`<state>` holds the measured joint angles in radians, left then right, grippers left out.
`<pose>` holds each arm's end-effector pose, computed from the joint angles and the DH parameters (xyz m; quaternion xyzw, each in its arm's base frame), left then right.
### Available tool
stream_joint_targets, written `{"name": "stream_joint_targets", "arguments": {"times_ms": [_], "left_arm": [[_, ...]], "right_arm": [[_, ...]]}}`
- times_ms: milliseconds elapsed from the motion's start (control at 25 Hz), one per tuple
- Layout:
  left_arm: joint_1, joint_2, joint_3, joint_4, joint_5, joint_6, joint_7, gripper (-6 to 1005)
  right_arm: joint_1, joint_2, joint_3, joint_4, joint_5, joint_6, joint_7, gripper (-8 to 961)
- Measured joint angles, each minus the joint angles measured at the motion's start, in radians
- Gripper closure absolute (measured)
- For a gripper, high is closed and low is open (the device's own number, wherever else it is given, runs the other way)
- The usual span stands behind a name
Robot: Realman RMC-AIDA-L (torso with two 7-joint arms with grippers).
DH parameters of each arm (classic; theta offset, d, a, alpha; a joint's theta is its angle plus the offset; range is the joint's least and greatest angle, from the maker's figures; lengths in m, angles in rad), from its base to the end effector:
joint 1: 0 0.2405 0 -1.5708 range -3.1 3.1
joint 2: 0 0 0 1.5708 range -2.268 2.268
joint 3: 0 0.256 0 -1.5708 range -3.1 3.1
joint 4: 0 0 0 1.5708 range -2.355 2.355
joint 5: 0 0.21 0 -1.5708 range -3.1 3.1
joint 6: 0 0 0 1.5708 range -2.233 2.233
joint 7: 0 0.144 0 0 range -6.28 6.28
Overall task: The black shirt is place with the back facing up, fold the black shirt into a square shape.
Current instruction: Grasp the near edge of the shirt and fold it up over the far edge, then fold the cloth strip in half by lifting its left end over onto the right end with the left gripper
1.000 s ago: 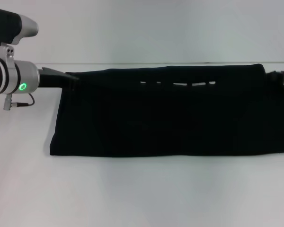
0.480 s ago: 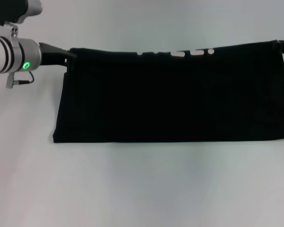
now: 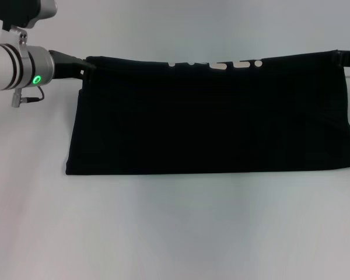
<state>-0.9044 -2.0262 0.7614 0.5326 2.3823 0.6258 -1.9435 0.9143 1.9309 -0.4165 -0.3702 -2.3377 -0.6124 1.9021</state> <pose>-0.2326 0.4901 0.0281 -0.8415 -0.3208 -0.0536 0.4313 0.2763 0.4910 0.0684 -0.7570 0.4445 0.1420 0.4574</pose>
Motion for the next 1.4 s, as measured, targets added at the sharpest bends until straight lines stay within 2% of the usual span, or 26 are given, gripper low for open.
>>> {"name": "stream_joint_targets", "arguments": {"times_ms": [160, 360, 440, 720, 840, 960, 1080, 1240, 1360, 1400], "left_arm": [[-0.002, -0.012, 0.000, -0.014, -0.005, -0.046, -0.001, 939], [-0.002, -0.039, -0.001, -0.020, -0.002, -0.139, -0.005, 931], [-0.002, -0.040, -0.002, -0.032, -0.005, -0.163, -0.010, 872], [-0.004, -0.044, -0.012, -0.052, -0.008, -0.242, -0.034, 669], [0.002, -0.040, -0.013, -0.050, -0.006, -0.235, -0.084, 585], [0.031, -0.029, -0.013, 0.002, -0.004, -0.112, -0.178, 482], [0.086, -0.009, -0.019, 0.119, -0.014, 0.166, -0.271, 342], [0.159, -0.001, -0.057, 0.256, -0.064, 0.509, -0.291, 193], [0.182, 0.008, -0.107, 0.268, -0.082, 0.643, -0.284, 90], [0.187, 0.013, -0.136, 0.268, -0.085, 0.694, -0.281, 90]], "right_arm": [[0.002, 0.005, -0.007, 0.003, 0.000, -0.004, 0.000, 916], [-0.001, 0.004, -0.028, -0.010, -0.002, -0.012, 0.006, 916], [-0.004, 0.001, -0.036, -0.017, -0.002, -0.003, 0.012, 916], [-0.010, -0.010, -0.032, -0.042, -0.002, 0.006, 0.016, 632], [-0.014, -0.021, -0.030, -0.046, -0.001, -0.044, 0.023, 515], [-0.031, -0.031, -0.027, -0.071, 0.013, -0.170, 0.042, 398], [-0.066, -0.040, -0.026, -0.103, 0.075, -0.340, 0.043, 280], [-0.143, -0.045, -0.030, -0.123, 0.228, -0.599, -0.041, 282], [-0.168, -0.042, -0.034, -0.123, 0.262, -0.676, -0.094, 284], [-0.177, -0.038, -0.035, -0.123, 0.266, -0.703, -0.118, 284]]}}
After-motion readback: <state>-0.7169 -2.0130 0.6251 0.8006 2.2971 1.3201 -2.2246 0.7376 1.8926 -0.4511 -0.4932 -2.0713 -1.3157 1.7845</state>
